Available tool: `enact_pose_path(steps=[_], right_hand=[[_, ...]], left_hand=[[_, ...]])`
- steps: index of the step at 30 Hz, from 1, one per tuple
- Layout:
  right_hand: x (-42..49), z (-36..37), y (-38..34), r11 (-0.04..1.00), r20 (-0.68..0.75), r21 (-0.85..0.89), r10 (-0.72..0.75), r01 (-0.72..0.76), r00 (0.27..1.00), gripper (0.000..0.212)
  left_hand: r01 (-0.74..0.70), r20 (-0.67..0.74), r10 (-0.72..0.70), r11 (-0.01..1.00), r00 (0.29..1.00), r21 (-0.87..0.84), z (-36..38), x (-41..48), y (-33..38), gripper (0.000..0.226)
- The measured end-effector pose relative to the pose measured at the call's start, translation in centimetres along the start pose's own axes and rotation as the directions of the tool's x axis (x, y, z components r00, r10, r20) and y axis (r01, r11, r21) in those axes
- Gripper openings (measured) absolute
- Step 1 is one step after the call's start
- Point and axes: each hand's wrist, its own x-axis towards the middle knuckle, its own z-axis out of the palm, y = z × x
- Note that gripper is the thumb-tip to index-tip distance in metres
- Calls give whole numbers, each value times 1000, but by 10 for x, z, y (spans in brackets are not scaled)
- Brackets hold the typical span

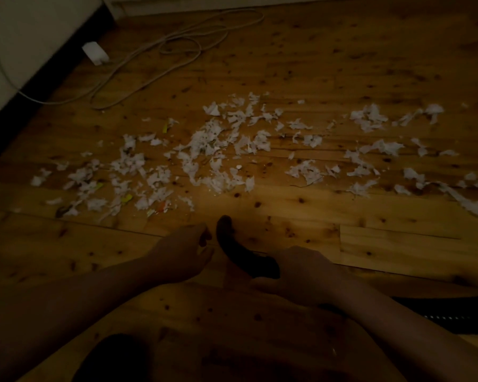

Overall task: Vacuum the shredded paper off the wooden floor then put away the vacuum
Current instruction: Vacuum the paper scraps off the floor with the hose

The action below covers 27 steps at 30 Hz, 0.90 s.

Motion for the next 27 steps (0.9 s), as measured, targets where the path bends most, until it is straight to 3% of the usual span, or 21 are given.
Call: enact_pose_path(steps=[6,11,16,21,25,27], right_hand=[[10,13,0,999,36,-9,43,-43,998,55],[12,10,-4,997,51,-52,60,-58,997,75],[16,-4,-23,986,63,-154,74,-64,995,56],[18,-11,-39,983,80,-170,84,-69,993,58],[18,-35,-54,981,141,-174,106,-81,984,32],[21,-38,-57,975,140,-197,133,-104,981,33]], left_hand=[[2,75,-2,1000,997,5,-3,-6,-15,35],[30,88,-29,1000,996,-4,-10,-17,-34,35],[-1,146,-3,1000,989,27,-20,-27,-40,40],[-71,220,51,994,974,83,-40,-35,-49,45],[-105,166,89,990,982,92,-70,-32,-71,46],[-111,159,97,990,982,82,-75,-29,-83,48]])
